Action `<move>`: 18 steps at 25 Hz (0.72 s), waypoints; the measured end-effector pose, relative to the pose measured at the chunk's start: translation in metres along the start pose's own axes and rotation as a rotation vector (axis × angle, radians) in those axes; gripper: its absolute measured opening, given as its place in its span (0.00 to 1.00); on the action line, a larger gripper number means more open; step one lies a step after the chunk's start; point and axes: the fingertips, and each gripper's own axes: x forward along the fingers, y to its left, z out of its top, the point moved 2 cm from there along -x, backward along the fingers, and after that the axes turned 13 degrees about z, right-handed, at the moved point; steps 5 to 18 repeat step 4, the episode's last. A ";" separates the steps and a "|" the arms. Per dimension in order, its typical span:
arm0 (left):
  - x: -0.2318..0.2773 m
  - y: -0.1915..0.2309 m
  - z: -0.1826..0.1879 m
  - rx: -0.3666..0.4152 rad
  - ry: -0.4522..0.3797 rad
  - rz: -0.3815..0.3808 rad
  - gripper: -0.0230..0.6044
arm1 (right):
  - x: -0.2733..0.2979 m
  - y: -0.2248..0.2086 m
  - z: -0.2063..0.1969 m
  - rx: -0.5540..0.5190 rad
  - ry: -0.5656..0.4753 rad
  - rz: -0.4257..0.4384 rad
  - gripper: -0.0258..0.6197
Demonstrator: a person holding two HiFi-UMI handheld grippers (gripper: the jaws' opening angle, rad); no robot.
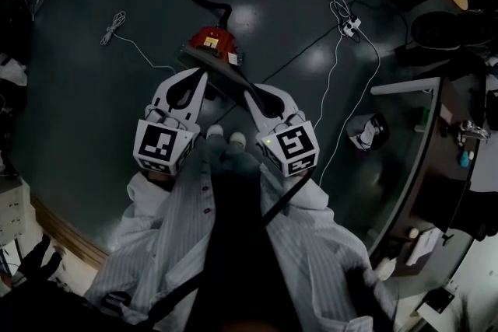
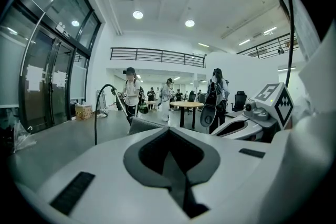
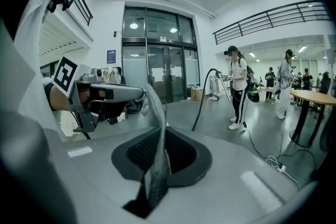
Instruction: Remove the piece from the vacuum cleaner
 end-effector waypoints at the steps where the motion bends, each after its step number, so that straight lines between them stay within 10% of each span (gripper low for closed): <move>1: 0.001 0.000 -0.001 -0.001 0.002 -0.001 0.04 | 0.001 -0.001 0.000 -0.002 0.004 0.000 0.09; 18: 0.005 0.001 -0.003 -0.001 0.000 -0.005 0.04 | 0.003 -0.004 -0.002 -0.006 0.013 -0.001 0.09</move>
